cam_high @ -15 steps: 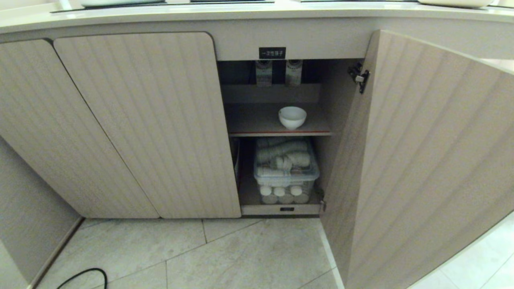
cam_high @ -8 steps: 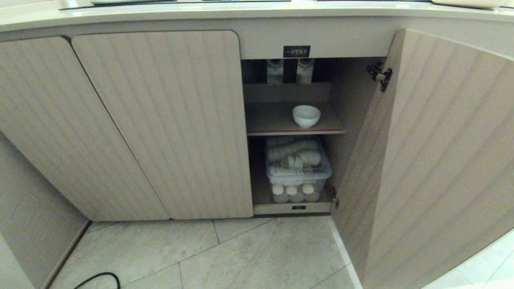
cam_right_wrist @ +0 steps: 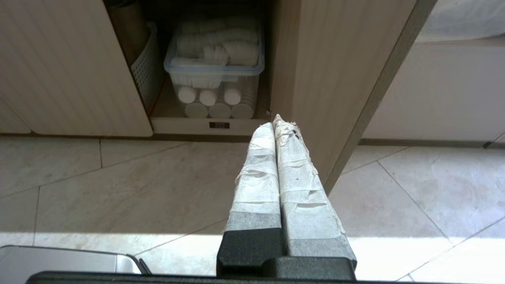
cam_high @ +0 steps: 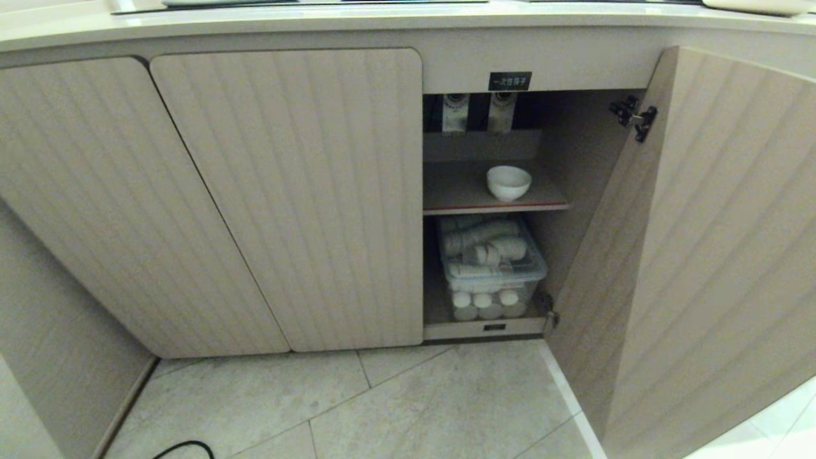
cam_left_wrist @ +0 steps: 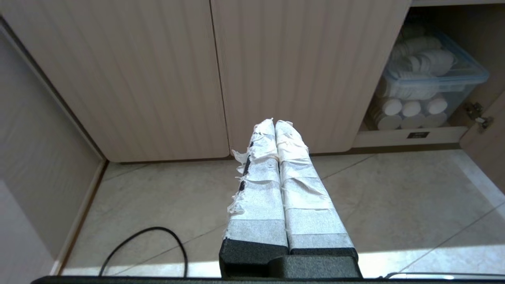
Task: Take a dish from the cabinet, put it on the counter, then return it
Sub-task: Take the bowl from the cabinet
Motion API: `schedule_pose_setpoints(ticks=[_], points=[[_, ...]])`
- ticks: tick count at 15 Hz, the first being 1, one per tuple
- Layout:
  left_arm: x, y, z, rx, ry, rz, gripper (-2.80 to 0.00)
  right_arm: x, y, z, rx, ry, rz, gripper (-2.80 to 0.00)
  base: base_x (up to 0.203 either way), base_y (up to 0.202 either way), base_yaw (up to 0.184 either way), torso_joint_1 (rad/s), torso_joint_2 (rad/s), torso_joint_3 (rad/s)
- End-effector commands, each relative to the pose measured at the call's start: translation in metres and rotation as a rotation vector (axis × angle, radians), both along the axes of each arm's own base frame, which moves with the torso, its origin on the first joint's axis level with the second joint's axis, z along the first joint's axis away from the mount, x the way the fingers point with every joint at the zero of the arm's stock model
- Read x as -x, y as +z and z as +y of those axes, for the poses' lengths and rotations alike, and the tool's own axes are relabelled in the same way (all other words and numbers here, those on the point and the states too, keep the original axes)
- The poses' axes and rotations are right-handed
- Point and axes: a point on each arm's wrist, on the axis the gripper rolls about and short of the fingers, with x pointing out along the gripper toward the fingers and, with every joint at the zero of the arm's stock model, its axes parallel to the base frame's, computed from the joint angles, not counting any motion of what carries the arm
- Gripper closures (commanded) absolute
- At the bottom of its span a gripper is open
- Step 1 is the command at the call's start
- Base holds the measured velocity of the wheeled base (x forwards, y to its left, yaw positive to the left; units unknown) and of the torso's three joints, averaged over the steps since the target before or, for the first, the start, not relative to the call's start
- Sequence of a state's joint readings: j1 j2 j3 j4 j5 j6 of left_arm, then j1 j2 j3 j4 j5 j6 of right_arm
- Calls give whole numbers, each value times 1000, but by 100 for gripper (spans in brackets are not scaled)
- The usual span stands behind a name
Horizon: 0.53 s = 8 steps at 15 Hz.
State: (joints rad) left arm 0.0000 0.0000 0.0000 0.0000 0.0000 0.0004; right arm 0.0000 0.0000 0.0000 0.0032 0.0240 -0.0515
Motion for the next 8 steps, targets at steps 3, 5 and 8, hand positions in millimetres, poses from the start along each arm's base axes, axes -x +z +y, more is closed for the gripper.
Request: schedule_pose_setpoints(ticks=[3,5,8], points=[[0,0,0,0,0,-1,0,0,0,0,1,1,-2,0,0,0,0,0,0,0],[0,0,0,0,0,0,0,0,0,0,1,1,0,0,0,0,0,0,0,0],[0,0,0,0,0,-1,0,0,0,0,1,1,0,0,0,0,0,0,0,0]])
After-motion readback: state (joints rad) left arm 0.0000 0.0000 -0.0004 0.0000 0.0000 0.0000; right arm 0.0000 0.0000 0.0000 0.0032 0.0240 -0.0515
